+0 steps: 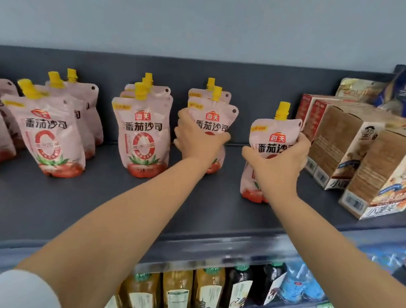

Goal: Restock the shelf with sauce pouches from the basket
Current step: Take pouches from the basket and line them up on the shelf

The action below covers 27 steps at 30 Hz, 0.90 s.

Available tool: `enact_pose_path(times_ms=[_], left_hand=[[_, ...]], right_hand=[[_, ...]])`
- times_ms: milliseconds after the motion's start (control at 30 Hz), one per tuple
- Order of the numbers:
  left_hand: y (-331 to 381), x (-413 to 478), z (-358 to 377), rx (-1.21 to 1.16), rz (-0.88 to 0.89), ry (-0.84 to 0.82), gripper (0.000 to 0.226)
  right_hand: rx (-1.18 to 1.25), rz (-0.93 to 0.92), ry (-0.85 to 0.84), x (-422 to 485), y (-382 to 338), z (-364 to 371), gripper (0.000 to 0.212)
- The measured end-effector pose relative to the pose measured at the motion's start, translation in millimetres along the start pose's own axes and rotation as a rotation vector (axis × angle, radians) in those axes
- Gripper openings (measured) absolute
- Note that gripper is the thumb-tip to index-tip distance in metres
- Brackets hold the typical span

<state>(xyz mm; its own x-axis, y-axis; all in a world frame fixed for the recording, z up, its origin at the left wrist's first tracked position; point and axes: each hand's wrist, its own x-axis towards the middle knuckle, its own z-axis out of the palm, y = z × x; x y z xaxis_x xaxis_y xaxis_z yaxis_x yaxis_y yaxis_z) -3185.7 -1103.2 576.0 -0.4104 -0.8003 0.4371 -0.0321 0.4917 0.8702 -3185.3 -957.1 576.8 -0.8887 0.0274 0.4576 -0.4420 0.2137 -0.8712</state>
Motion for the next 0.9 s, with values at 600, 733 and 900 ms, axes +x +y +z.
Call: enact_pose_path(times_ms=[600,733,900], left_hand=[[-15,33,38,0.004,0.006,0.043,0.108],[-17,27,30,0.096,0.044,0.011,0.113],[-28,21,13,0.173,0.089,-0.092,0.112]], right_hand=[[-0.325,0.010,-0.371,0,32,-13,0.118],[-0.330,0.004,-0.355,-2,32,-13,0.114],[-0.311,-0.019,-0.300,-5,27,-5,0.106]])
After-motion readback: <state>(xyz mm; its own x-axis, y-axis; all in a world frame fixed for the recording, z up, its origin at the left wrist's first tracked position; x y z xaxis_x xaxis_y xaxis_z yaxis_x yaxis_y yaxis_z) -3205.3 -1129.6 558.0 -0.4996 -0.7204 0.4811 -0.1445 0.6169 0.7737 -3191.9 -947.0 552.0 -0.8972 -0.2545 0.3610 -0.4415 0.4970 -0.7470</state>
